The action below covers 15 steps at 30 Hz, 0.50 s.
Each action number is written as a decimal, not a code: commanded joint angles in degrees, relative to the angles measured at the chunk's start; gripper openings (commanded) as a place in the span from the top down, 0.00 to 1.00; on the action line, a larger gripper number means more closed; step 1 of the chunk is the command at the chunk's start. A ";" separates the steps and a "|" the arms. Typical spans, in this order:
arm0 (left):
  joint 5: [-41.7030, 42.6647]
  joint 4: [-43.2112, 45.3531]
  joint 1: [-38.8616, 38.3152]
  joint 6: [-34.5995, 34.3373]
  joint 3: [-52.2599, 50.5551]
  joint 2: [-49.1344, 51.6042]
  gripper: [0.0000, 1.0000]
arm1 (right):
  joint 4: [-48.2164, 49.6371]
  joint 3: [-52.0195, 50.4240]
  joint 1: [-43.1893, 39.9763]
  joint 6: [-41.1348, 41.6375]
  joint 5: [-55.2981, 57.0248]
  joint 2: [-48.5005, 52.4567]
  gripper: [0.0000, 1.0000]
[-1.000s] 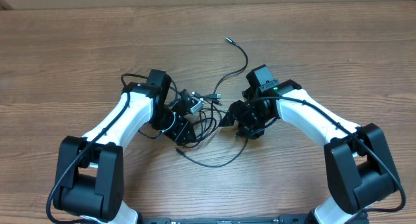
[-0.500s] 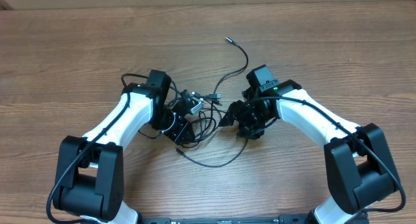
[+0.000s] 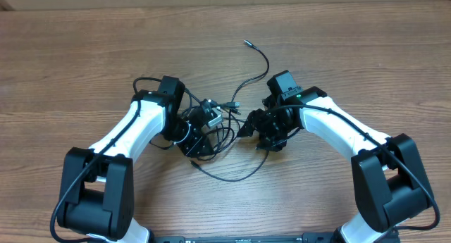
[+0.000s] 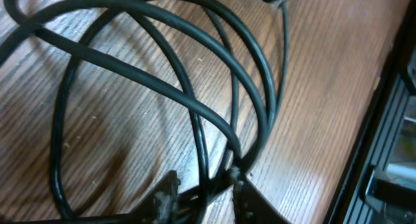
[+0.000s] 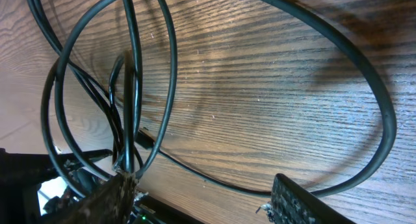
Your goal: Untangle cables
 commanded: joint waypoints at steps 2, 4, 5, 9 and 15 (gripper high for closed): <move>3.96 -1.66 2.36 8.83 -0.52 -0.13 0.69 | 0.11 -0.20 0.13 0.00 0.50 -0.02 0.34; 4.87 -1.95 3.41 10.16 -0.55 -0.13 0.67 | 0.11 -0.17 0.13 0.00 0.48 -0.02 0.34; 5.03 -1.90 3.87 10.36 -0.55 -0.13 0.65 | 0.13 -0.20 0.13 0.00 0.50 -0.02 0.33; 5.73 -1.64 5.29 10.54 -0.55 -0.11 0.53 | 0.15 -0.20 0.13 0.00 0.50 -0.02 0.30; 7.08 -0.90 4.11 13.07 -2.62 -0.09 0.54 | 0.92 -0.20 0.13 0.00 0.52 -0.02 0.30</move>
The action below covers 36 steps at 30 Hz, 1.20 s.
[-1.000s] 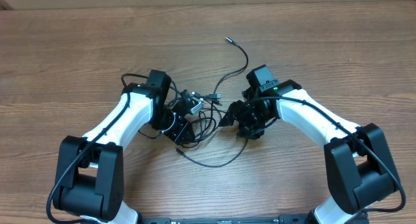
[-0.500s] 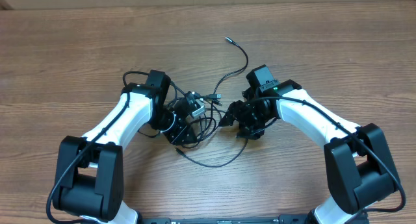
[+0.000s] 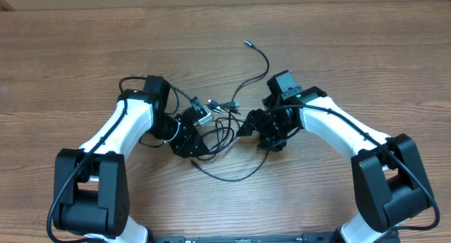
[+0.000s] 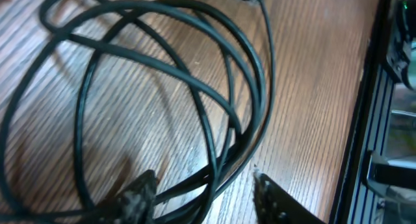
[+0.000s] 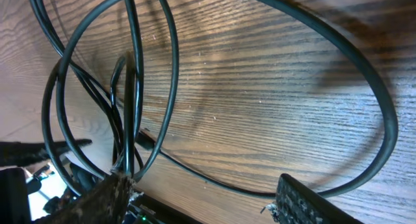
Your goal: Untangle cables
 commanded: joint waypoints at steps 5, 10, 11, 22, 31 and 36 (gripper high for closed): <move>1.03 5.64 -1.40 2.91 -6.58 -0.09 0.60 | 0.52 -0.20 0.13 -0.02 0.50 -0.02 0.27; 0.81 8.48 -0.48 0.79 -7.91 -0.09 0.66 | 0.07 -0.20 0.13 -0.04 0.50 -0.02 0.26; 0.44 9.14 -0.35 -0.09 -7.91 -0.09 0.69 | 0.13 -0.20 0.13 -0.04 0.52 -0.02 0.26; -0.26 12.17 0.11 -3.82 -7.91 -0.09 0.64 | 0.61 -0.20 0.13 -0.02 0.52 -0.02 0.25; -0.28 11.76 0.00 -4.50 -8.24 -0.09 0.53 | 0.57 -0.20 0.13 -0.02 0.55 -0.02 0.21; -0.31 12.26 0.00 -4.48 -8.85 -0.09 0.53 | 0.59 -0.20 0.13 -0.02 0.55 -0.02 0.20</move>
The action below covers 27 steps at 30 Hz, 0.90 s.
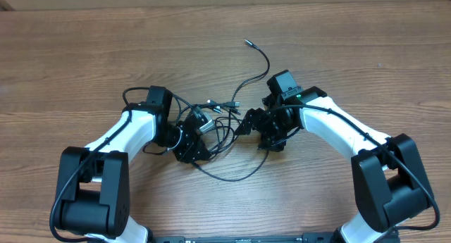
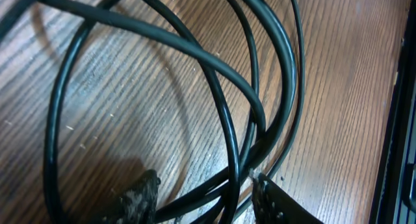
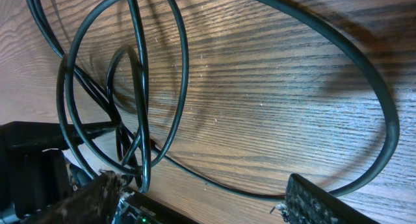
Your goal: Untangle cables
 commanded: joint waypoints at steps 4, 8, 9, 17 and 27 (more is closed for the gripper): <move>-0.17 0.37 0.22 -0.87 -1.01 -0.11 0.54 | 0.28 -0.17 0.15 -0.02 0.42 -0.02 0.18; -0.20 1.92 0.22 -2.19 -1.01 -0.11 0.49 | 0.26 -0.20 0.15 -0.02 0.39 -0.02 0.16; -0.22 2.36 0.22 -2.84 -1.01 -0.11 0.48 | 0.26 -0.20 0.15 -0.02 0.39 -0.02 0.16; -1.68 2.51 0.22 -4.90 -1.01 -0.11 0.44 | -0.17 -0.20 0.15 -0.04 0.42 -0.02 0.12; -5.95 4.28 0.22 -8.13 -1.01 -0.11 0.47 | 0.02 -0.20 0.15 0.00 0.35 -0.02 0.12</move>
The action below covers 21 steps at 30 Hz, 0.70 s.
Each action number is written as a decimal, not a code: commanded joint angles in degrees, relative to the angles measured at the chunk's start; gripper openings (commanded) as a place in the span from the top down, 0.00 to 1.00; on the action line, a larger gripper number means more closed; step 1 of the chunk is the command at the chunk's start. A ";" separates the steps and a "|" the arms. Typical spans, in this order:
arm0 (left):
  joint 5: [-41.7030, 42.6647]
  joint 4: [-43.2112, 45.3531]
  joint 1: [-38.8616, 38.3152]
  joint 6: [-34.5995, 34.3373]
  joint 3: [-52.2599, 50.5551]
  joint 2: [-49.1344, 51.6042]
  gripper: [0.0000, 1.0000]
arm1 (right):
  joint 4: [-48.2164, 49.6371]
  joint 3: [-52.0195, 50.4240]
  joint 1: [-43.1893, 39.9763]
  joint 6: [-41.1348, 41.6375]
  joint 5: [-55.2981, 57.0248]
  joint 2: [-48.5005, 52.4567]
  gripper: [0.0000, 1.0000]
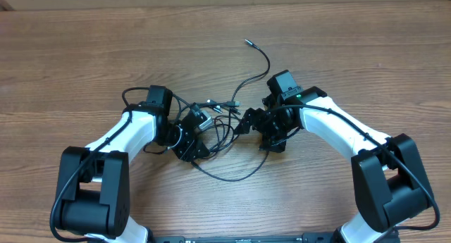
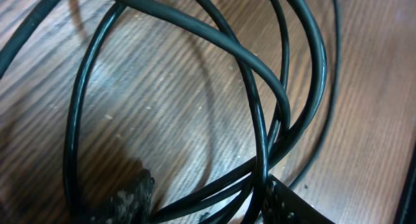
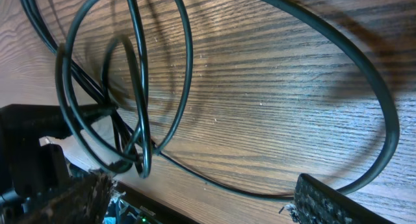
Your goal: Untangle cables
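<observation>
A tangle of thin black cables (image 1: 220, 125) lies on the wooden table between my two arms. One free end with a small plug (image 1: 246, 42) trails to the far side, and a wide loop (image 1: 229, 177) sags toward the near side. My left gripper (image 1: 192, 143) sits low at the tangle's left, open, with several strands (image 2: 260, 139) running between its fingers (image 2: 133, 197). My right gripper (image 1: 255, 127) is at the tangle's right, wide open, with the big loop (image 3: 364, 100) lying across the gap in front of its fingers (image 3: 331, 201).
Small silver connectors (image 1: 210, 105) lie at the far edge of the tangle. Bare wooden tabletop (image 1: 84, 53) surrounds the cables. The arms' black bases (image 1: 91, 201) stand at the near edge on both sides.
The left wrist view has closed in on the crossing strands, which now sit deeper between the left fingers. The right fingers stand slightly wider apart. The cables lie much as before.
My left fingers were first close together around strands at the tangle's left. Then they stood apart with the arm drawn out to the left. Later the left gripper was back low against the tangle, still open. My right gripper stayed open at the right side throughout.
</observation>
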 commanded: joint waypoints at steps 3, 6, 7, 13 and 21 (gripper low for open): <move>-1.92 1.95 0.22 -2.21 -0.61 -0.09 0.54 | 0.11 -0.20 0.15 0.02 0.35 -0.02 0.12; -1.90 2.86 0.22 -2.40 -0.61 -0.09 0.53 | 0.11 -0.20 0.15 0.02 0.35 -0.02 0.12; -1.95 3.28 0.22 -2.43 -0.59 -0.09 0.53 | 0.11 -0.20 0.20 0.02 0.35 -0.02 0.12; -1.97 5.09 0.22 -2.56 -0.59 -0.09 0.56 | 0.13 -0.24 1.44 0.04 0.37 -0.02 0.12; -4.55 9.16 0.22 -4.76 -0.57 -0.09 0.58 | 0.17 -0.26 6.75 0.07 3.98 -0.02 0.04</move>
